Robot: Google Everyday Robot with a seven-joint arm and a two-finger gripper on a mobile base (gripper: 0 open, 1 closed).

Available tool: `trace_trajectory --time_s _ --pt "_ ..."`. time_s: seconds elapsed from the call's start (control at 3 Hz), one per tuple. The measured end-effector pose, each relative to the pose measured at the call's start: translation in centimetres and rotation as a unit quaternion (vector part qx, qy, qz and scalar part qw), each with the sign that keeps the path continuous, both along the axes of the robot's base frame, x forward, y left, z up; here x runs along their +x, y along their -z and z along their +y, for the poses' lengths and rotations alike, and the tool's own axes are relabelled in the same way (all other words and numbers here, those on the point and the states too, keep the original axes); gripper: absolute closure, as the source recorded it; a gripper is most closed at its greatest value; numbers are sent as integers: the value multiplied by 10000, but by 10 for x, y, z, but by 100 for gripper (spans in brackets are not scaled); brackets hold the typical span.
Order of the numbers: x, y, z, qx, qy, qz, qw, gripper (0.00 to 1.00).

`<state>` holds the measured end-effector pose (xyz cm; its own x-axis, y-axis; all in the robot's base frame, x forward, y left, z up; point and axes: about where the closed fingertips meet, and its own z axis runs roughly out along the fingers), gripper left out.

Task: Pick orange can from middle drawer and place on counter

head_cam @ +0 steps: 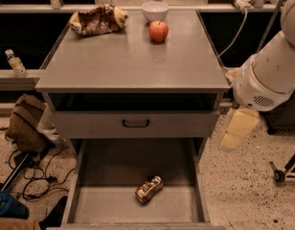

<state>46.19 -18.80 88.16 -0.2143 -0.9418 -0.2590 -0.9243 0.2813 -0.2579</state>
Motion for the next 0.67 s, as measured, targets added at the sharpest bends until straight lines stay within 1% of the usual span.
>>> trace_trajectory --time_s 0.33,0.67 --pt "7 35 3 292 71 66 9995 0" --pt "28 112 17 745 166 151 9970 0"
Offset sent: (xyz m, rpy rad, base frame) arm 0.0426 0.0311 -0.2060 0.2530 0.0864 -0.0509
